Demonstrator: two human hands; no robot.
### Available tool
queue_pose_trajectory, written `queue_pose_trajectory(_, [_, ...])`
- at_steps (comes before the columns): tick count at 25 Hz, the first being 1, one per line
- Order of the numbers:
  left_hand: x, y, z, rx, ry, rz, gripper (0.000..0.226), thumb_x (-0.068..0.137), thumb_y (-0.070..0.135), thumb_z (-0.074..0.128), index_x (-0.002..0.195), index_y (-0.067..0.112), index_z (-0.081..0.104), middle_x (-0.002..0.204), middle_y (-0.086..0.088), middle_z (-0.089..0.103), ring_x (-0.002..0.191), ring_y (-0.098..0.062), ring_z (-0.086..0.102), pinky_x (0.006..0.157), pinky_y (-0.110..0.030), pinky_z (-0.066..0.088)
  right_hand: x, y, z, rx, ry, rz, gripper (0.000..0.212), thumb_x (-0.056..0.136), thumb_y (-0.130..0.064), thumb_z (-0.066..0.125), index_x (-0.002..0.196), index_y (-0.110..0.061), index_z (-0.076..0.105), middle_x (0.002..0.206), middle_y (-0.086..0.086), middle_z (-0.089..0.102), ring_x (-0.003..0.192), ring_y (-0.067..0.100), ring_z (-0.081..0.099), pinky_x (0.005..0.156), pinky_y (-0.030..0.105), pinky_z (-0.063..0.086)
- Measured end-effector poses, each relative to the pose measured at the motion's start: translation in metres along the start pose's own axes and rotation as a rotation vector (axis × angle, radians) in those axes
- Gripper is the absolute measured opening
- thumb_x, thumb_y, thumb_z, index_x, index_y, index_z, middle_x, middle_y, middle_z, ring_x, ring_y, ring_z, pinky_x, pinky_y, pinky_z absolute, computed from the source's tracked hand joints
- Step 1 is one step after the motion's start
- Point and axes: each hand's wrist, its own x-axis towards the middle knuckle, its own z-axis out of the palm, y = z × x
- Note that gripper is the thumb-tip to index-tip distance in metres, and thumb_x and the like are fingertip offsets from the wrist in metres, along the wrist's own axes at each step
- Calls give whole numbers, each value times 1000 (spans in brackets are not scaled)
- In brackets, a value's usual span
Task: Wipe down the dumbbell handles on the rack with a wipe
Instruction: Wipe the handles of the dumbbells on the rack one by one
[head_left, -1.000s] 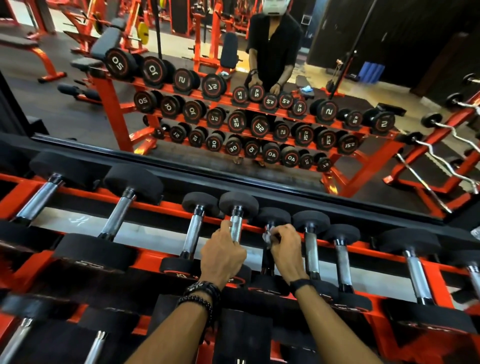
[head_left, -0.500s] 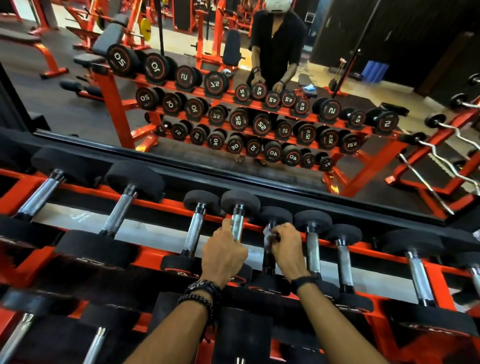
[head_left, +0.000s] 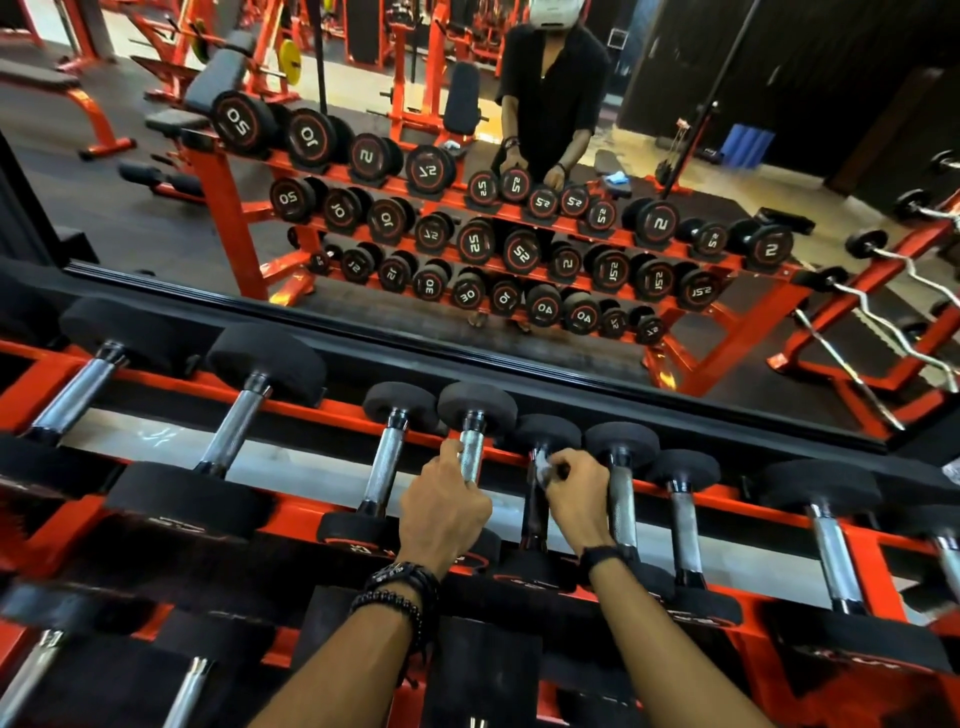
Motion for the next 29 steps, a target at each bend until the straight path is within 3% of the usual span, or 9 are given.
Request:
queue_pose_trajectory(2, [0, -1, -1, -7, 2, -1, 39, 88, 20, 58, 124, 20, 45, 83, 4, 58, 67, -11, 59, 63, -31, 57, 5, -1, 0, 50, 17, 45, 17, 83, 5, 66, 79, -12, 68, 82, 0, 65, 78, 13, 62, 70, 23, 53])
queue_pose_trajectory(4, [0, 0, 0, -11, -5, 4, 40, 87, 19, 58, 124, 21, 44, 82, 4, 57, 65, -11, 58, 61, -30, 55, -14, 4, -5, 6, -50, 58, 18, 85, 2, 68, 77, -14, 66, 78, -2, 65, 70, 3, 60, 60, 12, 49])
queue_pose_trajectory(7, [1, -2, 1, -17, -7, -2, 41, 85, 15, 57, 123, 20, 44, 81, 3, 56, 63, -11, 56, 54, -23, 45, -37, 11, -9, -64, -168, 64, 11, 85, 3, 66, 78, -5, 68, 70, -5, 60, 60, -5, 54, 52, 5, 43])
queue_pose_trajectory(10, [1, -1, 1, -34, -16, 7, 40, 85, 14, 57, 123, 19, 45, 80, 2, 55, 61, -11, 54, 52, -19, 38, -10, 2, -6, 74, -94, 134, 17, 87, 8, 61, 78, -6, 65, 72, 3, 65, 59, 2, 61, 51, 12, 49])
queue_pose_trajectory(14, [-1, 0, -1, -33, -1, 3, 37, 87, 16, 57, 122, 19, 46, 79, 3, 55, 61, -10, 54, 53, -19, 40, 7, 0, 2, 90, -17, 213, 18, 86, 5, 61, 79, -11, 64, 83, 6, 68, 78, 17, 65, 74, 39, 59])
queue_pose_trajectory(18, [1, -1, 1, -25, -5, -5, 41, 83, 15, 57, 122, 20, 44, 82, 2, 55, 64, -11, 53, 55, -21, 41, -24, 12, -8, -79, -239, 181, 22, 83, 7, 63, 71, -11, 62, 77, 6, 66, 70, 16, 66, 61, 27, 56])
queue_pose_trajectory(20, [2, -2, 2, -25, -18, -5, 41, 83, 15, 57, 121, 20, 44, 81, 2, 54, 63, -11, 54, 55, -22, 42, -10, 10, -8, 90, -198, 264, 26, 82, 16, 59, 72, -8, 64, 76, 8, 66, 67, 17, 67, 59, 26, 57])
queue_pose_trajectory(23, [-1, -1, -1, -35, -15, -11, 37, 82, 14, 56, 117, 20, 46, 78, 2, 55, 60, -11, 52, 53, -22, 40, 15, 7, -2, 318, -37, 387, 29, 81, 19, 53, 87, -5, 69, 84, 9, 69, 81, 23, 69, 63, 28, 56])
queue_pose_trajectory(29, [0, 1, -2, 3, 7, -14, 43, 82, 15, 53, 124, 19, 44, 82, 1, 54, 68, -16, 53, 59, -30, 41, 3, 25, -6, 188, -439, 451, 30, 78, 22, 41, 84, 5, 66, 74, 17, 65, 64, 26, 66, 56, 36, 58])
